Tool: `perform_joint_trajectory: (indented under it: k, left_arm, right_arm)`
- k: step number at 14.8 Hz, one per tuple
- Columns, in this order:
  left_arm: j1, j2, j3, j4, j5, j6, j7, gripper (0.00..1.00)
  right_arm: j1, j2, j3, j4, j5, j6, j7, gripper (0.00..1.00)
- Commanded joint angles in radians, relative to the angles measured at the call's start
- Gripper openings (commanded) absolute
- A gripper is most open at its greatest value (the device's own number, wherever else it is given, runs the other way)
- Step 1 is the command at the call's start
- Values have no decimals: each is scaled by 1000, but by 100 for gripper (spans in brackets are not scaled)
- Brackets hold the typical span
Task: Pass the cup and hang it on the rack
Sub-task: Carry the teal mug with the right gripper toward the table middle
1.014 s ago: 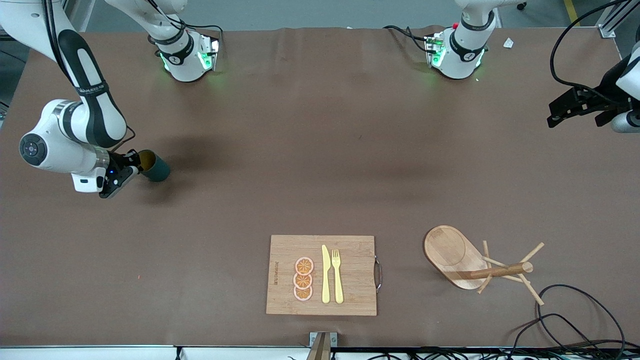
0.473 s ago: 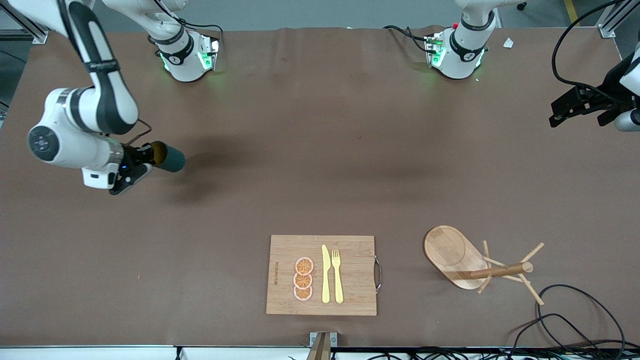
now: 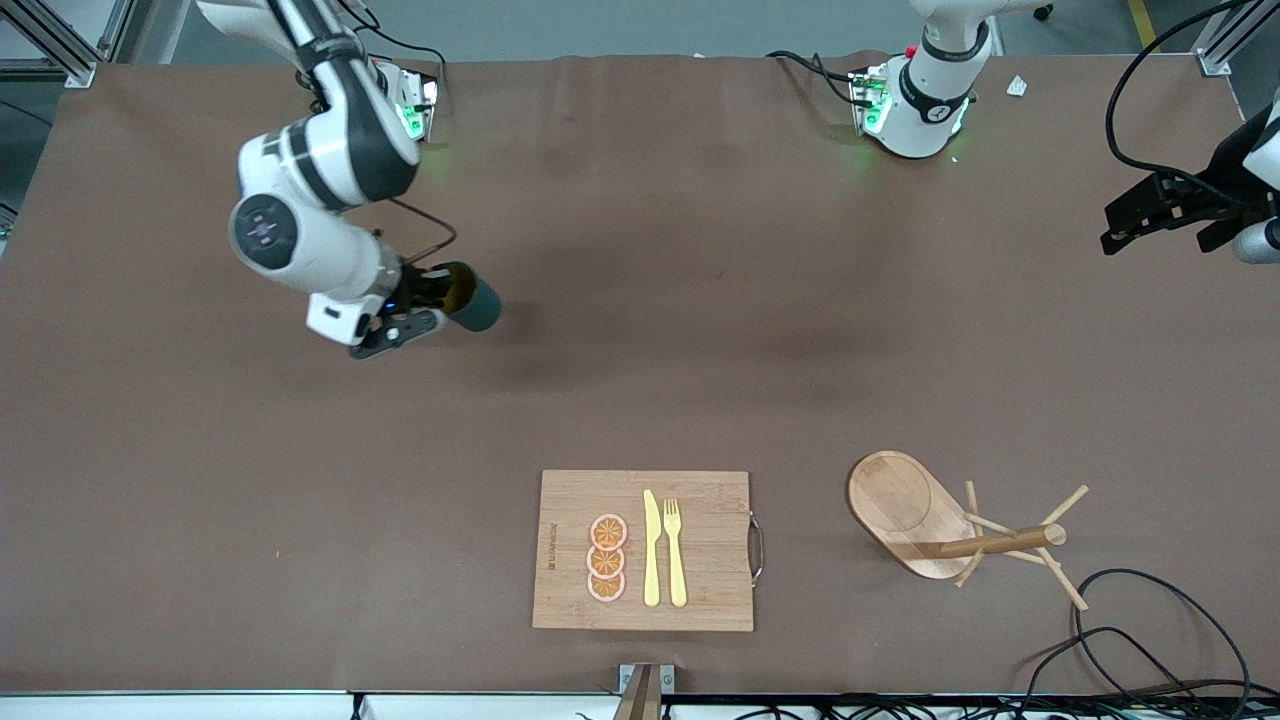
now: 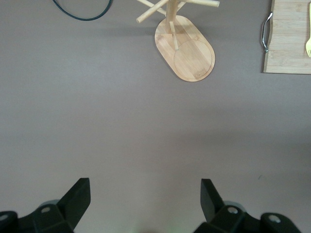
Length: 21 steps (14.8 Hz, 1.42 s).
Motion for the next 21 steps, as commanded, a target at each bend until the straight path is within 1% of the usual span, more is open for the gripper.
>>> perform_joint_trajectory:
  k: [1,2,4,7,9,11,13,14,16,17,20,21]
  left_arm:
    - [7,-4,-2,4,11,-8,24,100]
    - [6,-4,-2,4,11,-8,24,100]
    - [6,-4,-2,4,13,-8,23,100]
    - [6,-3,-2,4,13,-8,18,100]
    - [6,-1,-2,6,13,-6,9,100]
    - [4,2,-2,4,13,-2,6,100]
    - [3,19,-2,6,13,4,6,100]
    - [3,22,-4,3,13,12,6,100]
    - [0,29,-4,6,11,23,1,100]
    - [1,34,-4,6,-7,24,-5,100]
    - [-8,49,-4,7,-32,24,-37,100]
    - [-13,56,-11,7,-26,24,-40,100]
  right_arm:
    - [110,33,-15,44,24,60,189,0]
    - [156,58,-15,73,24,76,270,0]
    - [213,117,-17,146,22,82,399,0]
    - [279,214,-17,261,13,82,554,0]
    - [307,265,-17,311,10,85,616,0]
    - [329,309,-18,347,7,82,633,0]
    - [358,351,-20,366,3,83,633,0]
    - [371,366,-20,367,-14,83,633,0]
    - [379,389,-17,367,-97,88,634,0]
    - [394,397,-17,367,-120,100,634,0]
    - [416,429,-18,367,-129,117,634,0]
    - [421,434,-18,367,-129,134,634,2]
